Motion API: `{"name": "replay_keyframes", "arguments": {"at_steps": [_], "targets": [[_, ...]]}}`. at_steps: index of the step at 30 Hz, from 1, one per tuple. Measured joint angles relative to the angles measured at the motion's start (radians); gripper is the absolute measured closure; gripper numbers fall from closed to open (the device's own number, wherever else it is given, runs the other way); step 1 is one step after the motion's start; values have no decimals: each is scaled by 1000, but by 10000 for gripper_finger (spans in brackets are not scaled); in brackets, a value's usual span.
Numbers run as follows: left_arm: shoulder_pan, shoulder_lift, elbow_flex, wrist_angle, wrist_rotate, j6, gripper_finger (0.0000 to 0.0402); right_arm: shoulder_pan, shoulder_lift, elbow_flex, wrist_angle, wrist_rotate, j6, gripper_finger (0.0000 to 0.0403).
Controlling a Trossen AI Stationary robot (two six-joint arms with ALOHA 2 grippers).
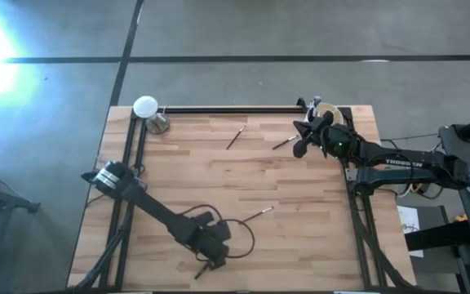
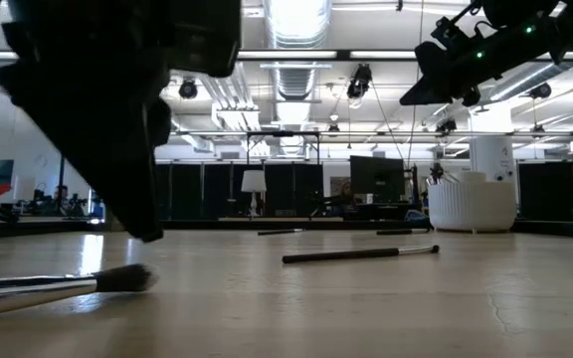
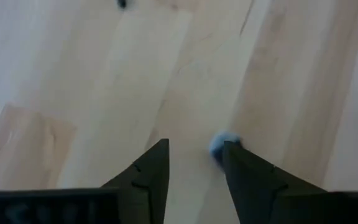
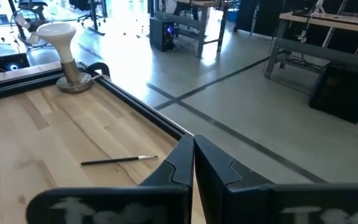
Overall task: Put items in baskets/containers
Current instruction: Put the black powder brush into the white organizer
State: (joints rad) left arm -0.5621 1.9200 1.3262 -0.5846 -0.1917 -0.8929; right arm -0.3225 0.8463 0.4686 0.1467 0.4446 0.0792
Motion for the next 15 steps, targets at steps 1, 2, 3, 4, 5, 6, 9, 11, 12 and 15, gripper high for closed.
{"name": "replay_keyframes", "arguments": {"at_steps": [1,2,3,4,5,6,9,11,12,15], "targets": [[0,10,21,-16,0,0,259,2,0,0,0,0,0,394],[0,20,41,-30,0,0,259,3,0,0,0,0,0,394],[-1,30,58,-41,0,0,259,3,0,0,0,0,0,394],[-2,40,70,-47,0,0,259,3,0,0,0,0,0,394],[-3,51,81,-52,1,-1,259,3,0,0,0,0,0,394],[-5,62,89,-56,6,-1,259,3,0,0,0,0,0,394],[-7,96,113,-87,43,-5,259,3,0,0,0,0,0,394],[-9,114,119,-115,43,-9,259,3,0,0,0,0,0,394],[-9,119,123,-117,47,-10,259,3,0,0,0,0,0,394],[-8,126,124,-118,66,-6,259,3,0,0,0,0,0,394]]}}
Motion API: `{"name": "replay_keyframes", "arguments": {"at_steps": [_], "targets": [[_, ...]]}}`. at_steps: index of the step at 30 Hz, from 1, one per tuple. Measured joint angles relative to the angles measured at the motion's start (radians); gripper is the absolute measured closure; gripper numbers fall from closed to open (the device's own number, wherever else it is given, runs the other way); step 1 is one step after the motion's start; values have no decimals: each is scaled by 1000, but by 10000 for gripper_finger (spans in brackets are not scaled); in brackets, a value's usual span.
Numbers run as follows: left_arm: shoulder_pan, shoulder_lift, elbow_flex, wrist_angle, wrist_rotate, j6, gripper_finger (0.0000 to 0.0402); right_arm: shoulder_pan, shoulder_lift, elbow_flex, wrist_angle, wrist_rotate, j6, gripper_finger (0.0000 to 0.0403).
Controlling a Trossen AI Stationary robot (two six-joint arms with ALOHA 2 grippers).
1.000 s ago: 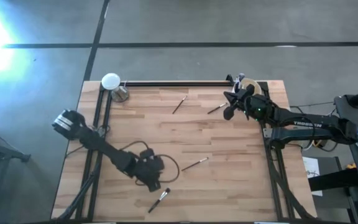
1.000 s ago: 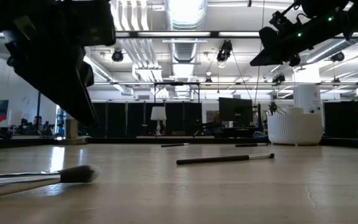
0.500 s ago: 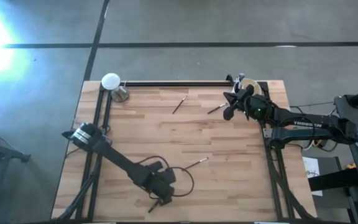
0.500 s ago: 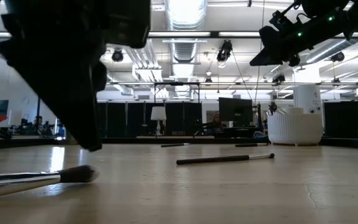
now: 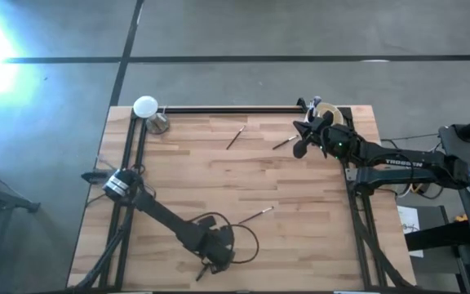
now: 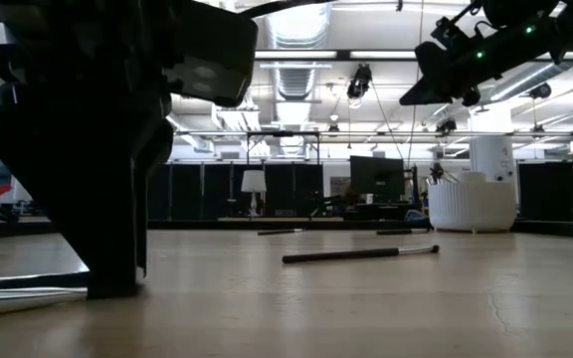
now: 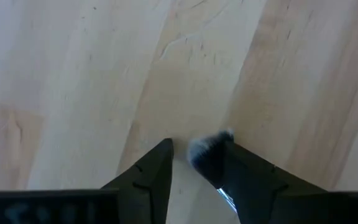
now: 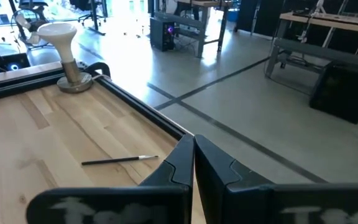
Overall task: Put items in baskets/containers
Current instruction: Put the black powder brush into the white organizer
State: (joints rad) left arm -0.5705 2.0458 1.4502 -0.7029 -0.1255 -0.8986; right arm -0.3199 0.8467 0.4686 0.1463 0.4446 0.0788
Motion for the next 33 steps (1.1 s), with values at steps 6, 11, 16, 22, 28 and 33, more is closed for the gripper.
{"name": "replay_keyframes", "arguments": {"at_steps": [6,11,16,22,28,33], "targets": [[-1,1,-1,-25,3,18,294,0,0,0,0,0,0,394],[-3,-5,-8,-65,12,40,383,0,0,0,0,0,0,394],[-8,-49,-18,-196,19,67,398,0,0,0,0,0,0,394],[-6,-172,-40,-287,-194,95,400,3,0,0,1,0,-1,394],[-10,-356,-151,-222,-444,168,401,3,0,0,2,0,-3,394],[15,-541,-361,116,-594,399,401,4,0,0,11,-39,0,394]]}}
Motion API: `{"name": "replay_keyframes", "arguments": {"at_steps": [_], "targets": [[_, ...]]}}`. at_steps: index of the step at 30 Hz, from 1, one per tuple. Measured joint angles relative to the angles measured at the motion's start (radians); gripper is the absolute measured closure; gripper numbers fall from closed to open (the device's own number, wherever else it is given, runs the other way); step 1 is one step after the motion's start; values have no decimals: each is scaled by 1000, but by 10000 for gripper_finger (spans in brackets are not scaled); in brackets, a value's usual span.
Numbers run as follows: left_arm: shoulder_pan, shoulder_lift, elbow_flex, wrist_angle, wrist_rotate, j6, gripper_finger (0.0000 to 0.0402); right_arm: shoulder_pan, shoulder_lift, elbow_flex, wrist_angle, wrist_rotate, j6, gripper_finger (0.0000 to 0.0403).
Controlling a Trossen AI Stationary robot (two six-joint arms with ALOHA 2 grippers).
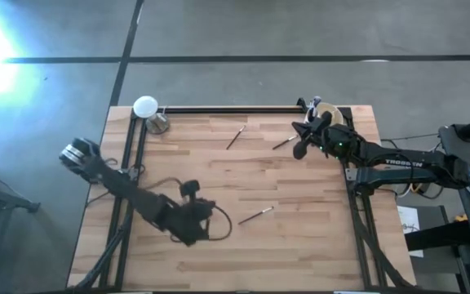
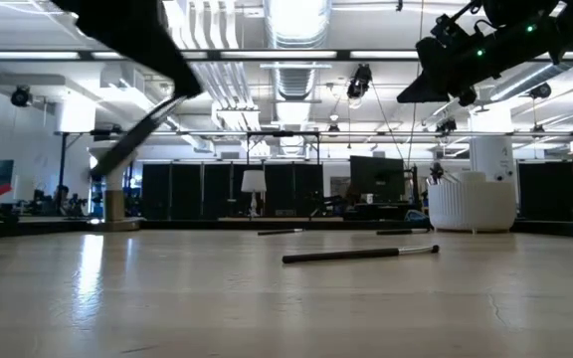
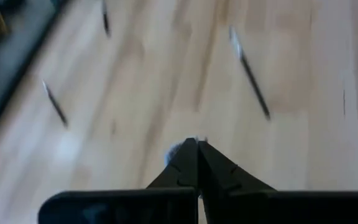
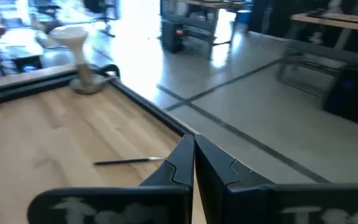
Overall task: Put items in baskets/containers
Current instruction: Put the black powder brush into the white organizer
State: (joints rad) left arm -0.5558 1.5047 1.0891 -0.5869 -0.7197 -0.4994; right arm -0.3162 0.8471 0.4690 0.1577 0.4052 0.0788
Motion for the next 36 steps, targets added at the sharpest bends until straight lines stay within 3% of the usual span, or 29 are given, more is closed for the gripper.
{"name": "replay_keyframes", "arguments": {"at_steps": [5,10,16,20,28,36], "targets": [[98,-153,-265,520,-7,324,401,3,26,0,65,-130,-8,394],[261,-234,-476,1038,193,537,401,16,124,0,206,-286,-7,394],[442,-240,-629,1458,395,623,401,63,313,0,482,-419,15,388],[512,-240,-660,1519,432,633,401,83,448,28,595,-462,66,362],[524,-240,-667,1523,442,656,401,97,710,214,598,-519,263,282],[524,-240,-675,1521,410,662,401,123,877,358,599,-601,308,231]]}}
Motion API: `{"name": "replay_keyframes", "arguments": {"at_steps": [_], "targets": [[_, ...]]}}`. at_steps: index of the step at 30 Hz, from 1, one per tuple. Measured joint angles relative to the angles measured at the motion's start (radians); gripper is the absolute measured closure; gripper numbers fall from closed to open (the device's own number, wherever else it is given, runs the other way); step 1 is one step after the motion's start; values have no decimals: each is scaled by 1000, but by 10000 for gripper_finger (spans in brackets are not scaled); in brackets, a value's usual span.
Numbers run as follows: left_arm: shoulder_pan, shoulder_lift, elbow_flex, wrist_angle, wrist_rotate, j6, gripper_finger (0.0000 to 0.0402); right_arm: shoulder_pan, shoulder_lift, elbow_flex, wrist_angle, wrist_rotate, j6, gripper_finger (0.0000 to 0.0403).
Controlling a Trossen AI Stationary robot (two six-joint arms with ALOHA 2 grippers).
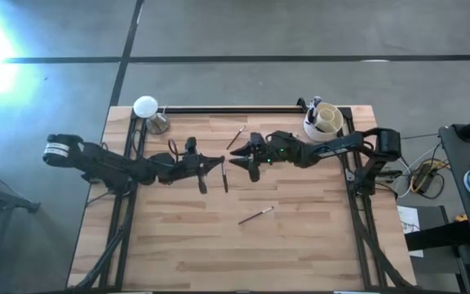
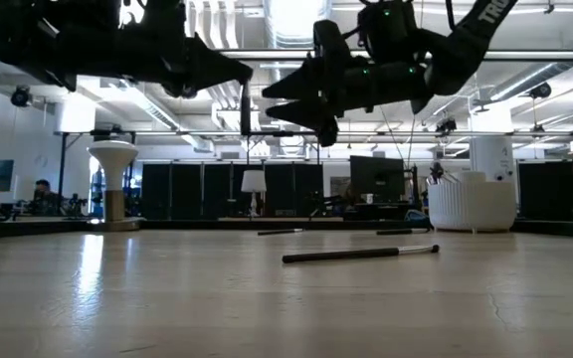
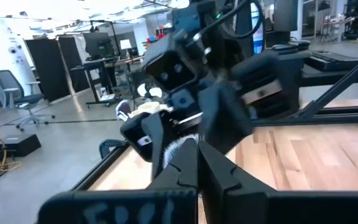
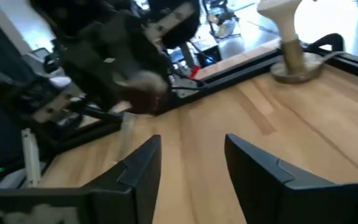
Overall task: Put items in baskets/containers
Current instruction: Put the black powder brush into the white organizer
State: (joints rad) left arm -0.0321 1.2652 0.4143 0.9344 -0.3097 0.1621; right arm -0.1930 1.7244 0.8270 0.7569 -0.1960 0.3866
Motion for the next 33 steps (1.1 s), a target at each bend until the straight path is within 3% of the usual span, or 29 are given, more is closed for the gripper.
{"name": "replay_keyframes", "arguments": {"at_steps": [7,12,24,33], "targets": [[0,0,-10,-1,-52,6,402,43,27,46,-1,2,-23,215],[0,0,-9,4,-54,-1,402,59,31,54,-6,91,-35,214],[0,4,-9,38,-59,-6,401,61,113,143,-28,89,-31,233],[2,7,-9,33,-108,-2,401,85,97,167,-78,95,-67,225]]}}
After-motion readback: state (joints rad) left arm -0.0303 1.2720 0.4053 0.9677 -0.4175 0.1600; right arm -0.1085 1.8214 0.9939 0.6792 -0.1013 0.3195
